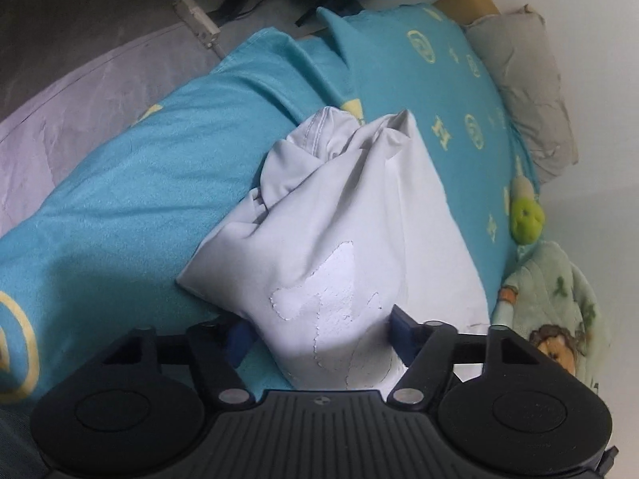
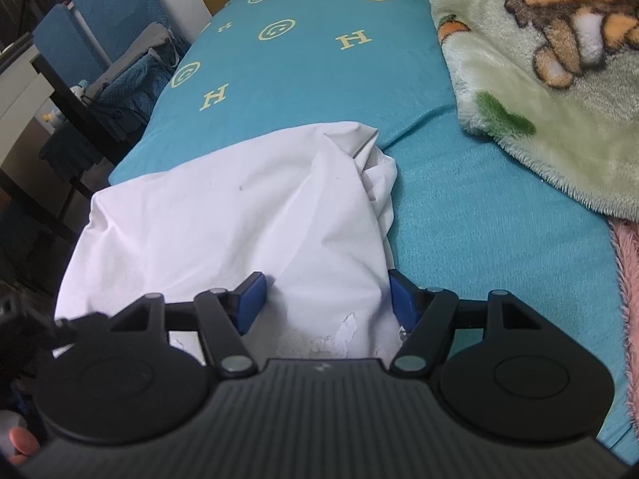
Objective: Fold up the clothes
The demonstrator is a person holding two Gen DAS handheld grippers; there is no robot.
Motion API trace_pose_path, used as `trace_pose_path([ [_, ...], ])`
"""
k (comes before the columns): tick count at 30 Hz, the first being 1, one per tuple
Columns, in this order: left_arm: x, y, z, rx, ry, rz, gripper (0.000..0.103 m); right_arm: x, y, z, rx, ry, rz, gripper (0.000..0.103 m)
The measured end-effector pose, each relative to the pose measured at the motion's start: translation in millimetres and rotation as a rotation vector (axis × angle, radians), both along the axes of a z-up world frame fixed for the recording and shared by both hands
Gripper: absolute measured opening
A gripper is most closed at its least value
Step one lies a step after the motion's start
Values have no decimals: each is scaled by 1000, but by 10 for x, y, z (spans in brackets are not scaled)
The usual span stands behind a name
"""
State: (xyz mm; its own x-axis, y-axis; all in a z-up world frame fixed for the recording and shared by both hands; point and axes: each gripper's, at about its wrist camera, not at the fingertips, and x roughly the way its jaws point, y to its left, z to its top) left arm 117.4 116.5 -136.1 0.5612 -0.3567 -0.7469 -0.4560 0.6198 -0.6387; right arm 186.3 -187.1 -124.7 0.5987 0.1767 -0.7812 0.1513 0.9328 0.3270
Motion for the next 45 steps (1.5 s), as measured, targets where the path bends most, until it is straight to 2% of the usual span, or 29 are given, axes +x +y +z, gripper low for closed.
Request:
trace_pose_path([
  [3,-77,-16,36,2,-70,-5,42,-5,4,17,2,1,-6,68],
  [5,-94,-66,91,24,-123,-17,38,-20,-28,74,8,-5,-34,68],
  [7,-103,-109,154,39,-169,-33,37,-80,-121,239,26,-63,-104,68],
  [8,-106,-122,174,41,-182,-41,38,-158,-174,383,44,-125,-150,69],
  [10,-102,-131,194,36,-195,-51,37,-316,-273,650,153,-224,-183,68],
  [12,-101,-116,190,15,-196,-46,37,-424,-314,763,318,-243,-164,70],
  [15,-116,-94,200,2,-202,-46,37,-441,-169,570,459,-151,-145,72],
  [16,-122,-86,204,-1,-204,-46,37,-447,-121,506,505,-120,-139,78],
  [17,-128,-77,207,-4,-207,-47,37,-453,-73,442,552,-89,-133,91],
  [26,-97,5,191,-76,-238,-21,36,-499,343,-133,954,188,-83,90],
  [30,-75,-11,216,-81,-265,-17,34,-561,195,-341,944,169,-252,89],
  [34,-51,-26,228,-84,-285,-16,34,-677,12,-408,889,136,-411,89],
  [36,-52,-24,227,-83,-287,-18,33,-709,-35,-393,882,111,-439,79],
  [38,-69,-17,249,-75,-295,-22,33,-693,-5,-370,880,104,-416,71],
  [40,-99,-19,301,-61,-308,-38,32,-675,20,-324,848,92,-386,55],
  [42,-134,-24,363,-51,-323,-55,32,-678,21,-270,815,72,-366,35],
  [45,-184,-51,518,-42,-349,-79,32,-708,-12,-141,793,31,-349,28],
])
